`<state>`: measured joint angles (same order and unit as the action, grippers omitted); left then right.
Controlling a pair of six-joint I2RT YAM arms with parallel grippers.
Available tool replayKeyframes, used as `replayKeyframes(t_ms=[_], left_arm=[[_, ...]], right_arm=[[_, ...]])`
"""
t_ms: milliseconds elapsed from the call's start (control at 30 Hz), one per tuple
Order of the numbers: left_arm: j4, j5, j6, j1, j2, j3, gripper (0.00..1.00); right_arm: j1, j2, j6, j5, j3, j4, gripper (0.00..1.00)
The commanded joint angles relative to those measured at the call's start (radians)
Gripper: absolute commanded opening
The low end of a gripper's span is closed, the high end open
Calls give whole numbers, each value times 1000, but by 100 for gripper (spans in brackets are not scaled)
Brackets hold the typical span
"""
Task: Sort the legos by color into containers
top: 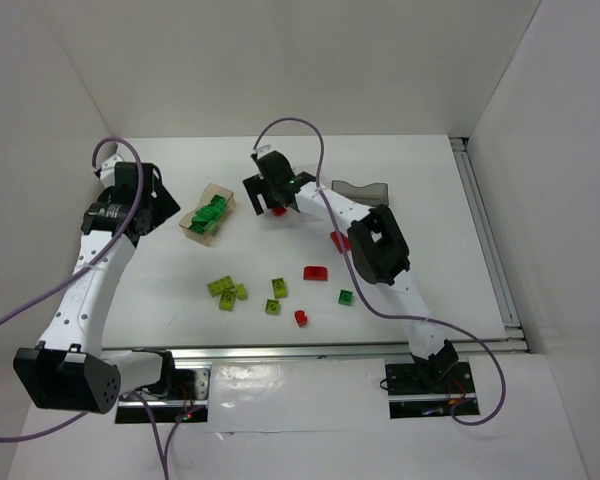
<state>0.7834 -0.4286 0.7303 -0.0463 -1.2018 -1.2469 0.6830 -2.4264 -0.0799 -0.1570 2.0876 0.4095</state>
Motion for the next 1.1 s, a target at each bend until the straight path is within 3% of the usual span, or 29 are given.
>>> replayKeyframes(t_ms=[0, 167, 233, 267, 400, 500, 800, 1067], left_arm=[[-12, 37, -34, 11, 19, 15, 92], [-21, 57, -25, 11, 19, 39, 91], [-32, 57, -25, 11, 19, 40, 91], [-32, 68, -25, 11, 10, 40, 91], [-32, 77, -25, 11, 1, 40, 91], [-42, 100, -25, 11, 1, 49, 90], [-61, 131, -15, 11, -8, 70, 90], [-61, 159, -25, -7, -36, 79, 91]], right_arm=[[7, -36, 17, -26, 43, -31, 94], [16, -45, 17, -27, 17, -60, 84], [26, -45, 17, -27, 8, -69, 75], [35, -45, 17, -39, 8, -69, 65], [58, 87, 29, -59, -64, -156, 42], [67, 203, 29, -68, -150, -222, 34], [37, 357, 20, -223, -303, -232, 34], [-51, 368, -17, -262, -382, -232, 36]])
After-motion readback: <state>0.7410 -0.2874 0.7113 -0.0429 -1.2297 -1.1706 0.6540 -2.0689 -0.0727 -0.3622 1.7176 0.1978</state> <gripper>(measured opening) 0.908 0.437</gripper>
